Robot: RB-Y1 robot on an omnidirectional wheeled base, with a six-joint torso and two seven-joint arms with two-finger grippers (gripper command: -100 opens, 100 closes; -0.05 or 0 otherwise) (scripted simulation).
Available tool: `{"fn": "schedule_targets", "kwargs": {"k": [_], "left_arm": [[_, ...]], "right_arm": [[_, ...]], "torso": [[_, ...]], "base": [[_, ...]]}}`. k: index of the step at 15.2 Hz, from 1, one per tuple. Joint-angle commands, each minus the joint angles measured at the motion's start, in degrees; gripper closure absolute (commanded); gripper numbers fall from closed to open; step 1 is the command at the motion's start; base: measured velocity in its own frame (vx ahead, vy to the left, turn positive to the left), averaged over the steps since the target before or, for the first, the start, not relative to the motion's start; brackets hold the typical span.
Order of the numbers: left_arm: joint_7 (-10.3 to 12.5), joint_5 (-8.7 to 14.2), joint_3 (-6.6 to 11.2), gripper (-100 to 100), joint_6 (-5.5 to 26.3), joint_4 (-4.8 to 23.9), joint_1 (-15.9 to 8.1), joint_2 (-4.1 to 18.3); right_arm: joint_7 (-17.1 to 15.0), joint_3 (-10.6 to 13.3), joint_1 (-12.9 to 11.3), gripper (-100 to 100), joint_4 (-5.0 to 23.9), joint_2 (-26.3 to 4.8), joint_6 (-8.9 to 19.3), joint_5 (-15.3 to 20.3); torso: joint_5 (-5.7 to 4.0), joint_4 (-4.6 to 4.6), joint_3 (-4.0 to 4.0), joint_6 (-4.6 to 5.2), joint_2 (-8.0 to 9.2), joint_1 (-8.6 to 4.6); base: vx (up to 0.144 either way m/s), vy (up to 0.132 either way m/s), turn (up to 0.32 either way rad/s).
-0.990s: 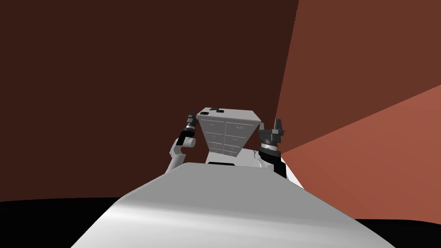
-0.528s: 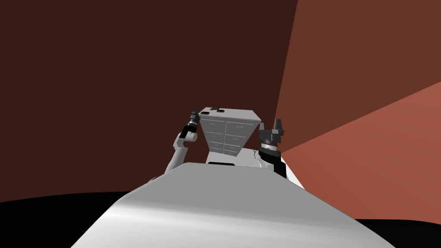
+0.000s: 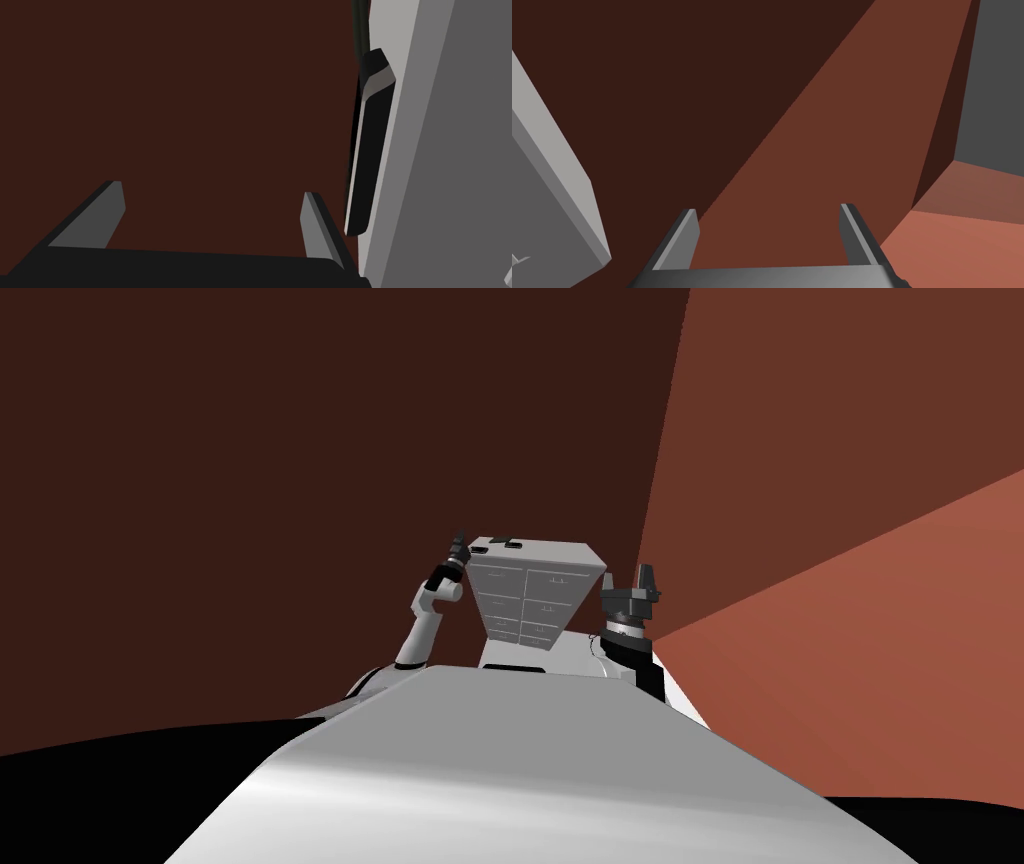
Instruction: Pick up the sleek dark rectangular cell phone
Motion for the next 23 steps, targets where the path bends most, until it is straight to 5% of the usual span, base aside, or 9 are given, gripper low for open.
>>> {"fn": "schedule_targets", "kwargs": {"k": [1, 2, 9, 10, 13, 14, 23], "left_arm": [[0.41, 0.27, -0.01, -100, 2.67, 0.20, -2.32, 0.37], [1.25, 0.79, -0.14, -100, 4.04, 2.98, -3.92, 1.05], [2.11, 1.33, -0.30, -100, 10.26, 6.25, -10.93, 1.69], [2.99, 1.88, -0.48, -100, 11.97, 9.16, -13.14, 2.29], [2.99, 1.88, -0.48, -100, 14.24, 9.46, -15.24, 2.29], [3.87, 2.44, -0.67, -100, 16.21, 12.20, -17.45, 2.86], [5.66, 3.58, -1.10, -100, 26.68, 19.59, -27.99, 3.86]], "right_arm": [[0.00, 0.00, 0.00, 0, 0.00, 0.00, 0.00, 0.00], [0.00, 0.00, 0.00, 0, 0.00, 0.00, 0.00, 0.00], [0.00, 0.00, 0.00, 0, 0.00, 0.00, 0.00, 0.00], [0.00, 0.00, 0.00, 0, 0.00, 0.00, 0.00, 0.00], [0.00, 0.00, 0.00, 0, 0.00, 0.00, 0.00, 0.00], [0.00, 0.00, 0.00, 0, 0.00, 0.00, 0.00, 0.00], [0.00, 0.00, 0.00, 0, 0.00, 0.00, 0.00, 0.00]], "torso": [[0.00, 0.00, 0.00, 0.00, 0.00, 0.00], [0.00, 0.00, 0.00, -0.01, 0.00, -0.02], [-0.01, 0.00, -0.01, -0.01, -0.02, -0.04], [-0.01, -0.01, -0.01, -0.01, -0.03, -0.07], [-0.01, -0.01, -0.01, -0.01, -0.03, -0.04], [-0.01, -0.01, -0.02, -0.01, -0.03, -0.06], [-0.01, -0.01, -0.02, -0.01, -0.04, -0.04]], "base": [[-0.016, 0.022, -0.011], [-0.016, 0.024, -0.013], [-0.012, 0.020, -0.011], [-0.008, 0.019, -0.012], [-0.011, 0.020, -0.012], [-0.012, 0.020, -0.017], [-0.009, 0.023, -0.015]]}}
